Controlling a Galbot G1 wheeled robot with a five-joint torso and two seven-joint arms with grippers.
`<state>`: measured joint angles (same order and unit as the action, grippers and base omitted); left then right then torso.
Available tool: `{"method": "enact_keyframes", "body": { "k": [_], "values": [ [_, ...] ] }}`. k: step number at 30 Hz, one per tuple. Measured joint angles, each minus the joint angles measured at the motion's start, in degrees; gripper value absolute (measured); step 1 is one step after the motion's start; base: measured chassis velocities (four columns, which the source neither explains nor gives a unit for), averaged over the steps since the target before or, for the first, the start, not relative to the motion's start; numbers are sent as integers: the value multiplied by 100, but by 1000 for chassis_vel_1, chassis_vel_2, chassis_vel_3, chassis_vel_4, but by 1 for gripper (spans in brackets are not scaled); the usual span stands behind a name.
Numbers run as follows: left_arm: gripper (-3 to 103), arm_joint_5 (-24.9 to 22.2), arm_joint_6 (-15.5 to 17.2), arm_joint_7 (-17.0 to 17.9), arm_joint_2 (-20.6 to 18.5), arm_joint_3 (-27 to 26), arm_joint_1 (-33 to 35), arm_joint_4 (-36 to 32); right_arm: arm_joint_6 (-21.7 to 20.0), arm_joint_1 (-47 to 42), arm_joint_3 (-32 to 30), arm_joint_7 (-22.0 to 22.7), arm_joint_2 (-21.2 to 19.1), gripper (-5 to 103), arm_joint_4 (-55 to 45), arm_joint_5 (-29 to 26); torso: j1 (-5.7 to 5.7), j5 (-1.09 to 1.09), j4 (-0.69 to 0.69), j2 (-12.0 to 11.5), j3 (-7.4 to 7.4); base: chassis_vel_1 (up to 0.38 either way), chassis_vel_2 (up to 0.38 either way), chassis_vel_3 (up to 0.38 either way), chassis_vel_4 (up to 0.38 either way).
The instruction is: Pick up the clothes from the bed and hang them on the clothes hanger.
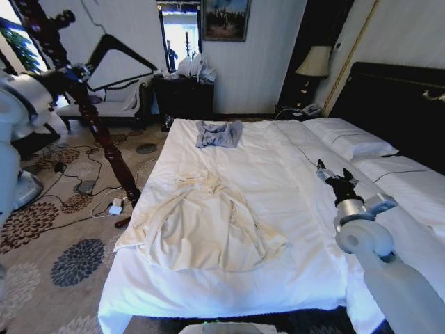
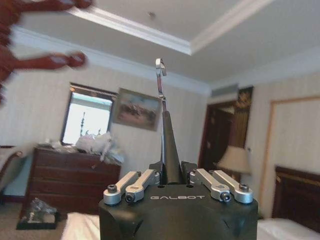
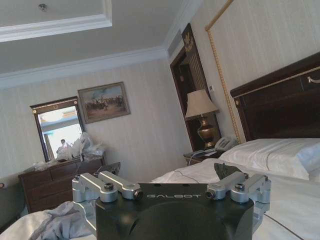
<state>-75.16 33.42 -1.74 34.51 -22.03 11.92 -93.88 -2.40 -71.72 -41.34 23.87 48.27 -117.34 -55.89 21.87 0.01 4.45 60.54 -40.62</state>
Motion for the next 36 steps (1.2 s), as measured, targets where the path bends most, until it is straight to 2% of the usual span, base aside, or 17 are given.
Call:
{"method": "enact_keyframes", "body": {
  "k": [3,4,6,9,10,11,13,15,16,20,21,23,26,30,34,35,36],
  "values": [
    [20,7,3,199,60,-68,795,-560,49,290,585,46,-101,100,360,-94,0,-1,2,1,0,0,0,0,0],
    [20,7,3,199,60,-68,795,-560,49,290,585,46,-101,100,360,-94,0,-1,2,1,0,0,0,0,0],
    [20,-55,-72,394,221,-200,1541,-942,74,705,1219,57,-258,100,767,-247,1,1,2,0,0,0,0,0,0],
    [20,154,-271,537,590,-148,2412,-1194,69,1261,1961,-216,-528,100,1326,-379,1,-2,-9,0,-1,0,0,0,0],
    [20,154,-271,537,590,-148,2412,-1194,69,1261,1961,-216,-528,100,1326,-379,1,-2,-9,0,-1,0,0,0,0],
    [18,246,-336,566,799,16,2537,-1157,57,1382,2170,-314,-648,100,1489,-410,0,-3,-7,0,0,0,0,0,0],
    [8,338,-407,613,1026,146,2682,-1104,34,1656,2540,-416,-718,100,1779,-430,0,-9,10,1,0,0,0,0,0],
    [3,426,-536,668,1221,158,2977,-1104,-2,2220,3238,-630,-610,100,2283,-399,0,3,13,0,-1,0,0,0,0],
    [3,426,-536,668,1221,158,2977,-1104,-2,2220,3238,-630,-610,100,2283,-399,0,3,13,0,-1,0,0,0,0],
    [0,469,-646,642,1466,-112,3495,-1234,-59,3618,4797,-818,-7,100,3410,-65,2,-5,-10,0,-1,0,0,0,0],
    [0,469,-646,642,1466,-112,3495,-1234,-59,3618,4797,-818,-7,100,3410,-65,2,-5,-10,0,-1,0,0,0,0],
    [0,780,-650,667,1749,-68,3570,-1110,20,4108,5477,-853,505,100,4065,250,1,0,-10,-1,-1,0,0,0,0],
    [0,1160,-606,754,1974,54,3681,-990,40,4217,5655,-813,785,100,4321,374,2,0,5,-1,-1,0,0,0,0],
    [-2,1698,-673,821,2273,57,3982,-679,91,4144,5670,-785,850,100,4330,616,2,-3,3,-1,-1,0,0,0,0],
    [14,1765,-790,1062,2609,-76,4474,-434,154,3922,5492,-765,657,100,4071,731,-1,-3,-3,0,0,0,0,0,0],
    [14,1765,-790,1062,2609,-76,4474,-434,154,3922,5492,-765,657,100,4071,731,-1,-3,-3,0,0,0,0,0,0],
    [19,1668,-829,1170,2718,-139,4586,-377,158,3846,5402,-750,583,100,3989,731,0,0,3,0,0,0,0,0,0]
  ]
}}
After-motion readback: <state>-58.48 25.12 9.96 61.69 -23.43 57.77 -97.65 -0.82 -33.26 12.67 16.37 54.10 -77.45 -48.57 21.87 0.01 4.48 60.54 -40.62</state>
